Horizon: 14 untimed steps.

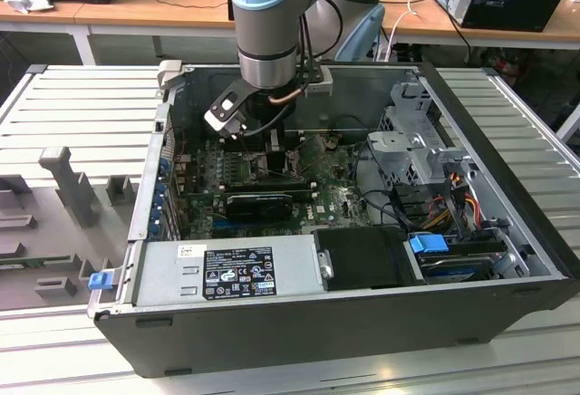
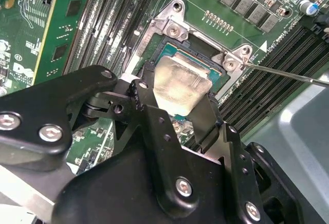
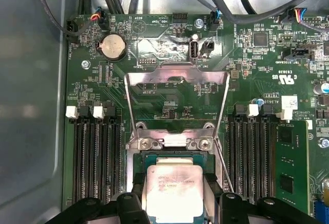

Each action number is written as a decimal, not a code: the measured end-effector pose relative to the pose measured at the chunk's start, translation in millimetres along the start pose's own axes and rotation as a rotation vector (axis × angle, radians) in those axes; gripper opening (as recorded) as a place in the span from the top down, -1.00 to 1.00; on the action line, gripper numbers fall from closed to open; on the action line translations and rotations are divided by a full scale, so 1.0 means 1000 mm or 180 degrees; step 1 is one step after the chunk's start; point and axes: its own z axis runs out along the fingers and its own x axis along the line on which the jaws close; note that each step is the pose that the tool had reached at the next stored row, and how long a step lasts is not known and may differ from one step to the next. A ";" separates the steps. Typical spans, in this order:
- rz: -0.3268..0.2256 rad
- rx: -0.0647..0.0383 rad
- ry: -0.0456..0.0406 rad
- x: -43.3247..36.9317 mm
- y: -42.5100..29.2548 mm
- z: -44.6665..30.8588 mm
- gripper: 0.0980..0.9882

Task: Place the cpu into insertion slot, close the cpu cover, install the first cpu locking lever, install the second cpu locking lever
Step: 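Place the cpu into insertion slot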

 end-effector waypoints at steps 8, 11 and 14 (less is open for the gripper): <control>0.0002 -0.0001 0.0003 0.0001 0.0002 -0.0019 -0.14; 0.0003 0.0000 0.0003 0.0001 0.0006 -0.0062 -0.14; 0.0004 -0.0001 0.0003 0.0002 0.0010 -0.0104 0.19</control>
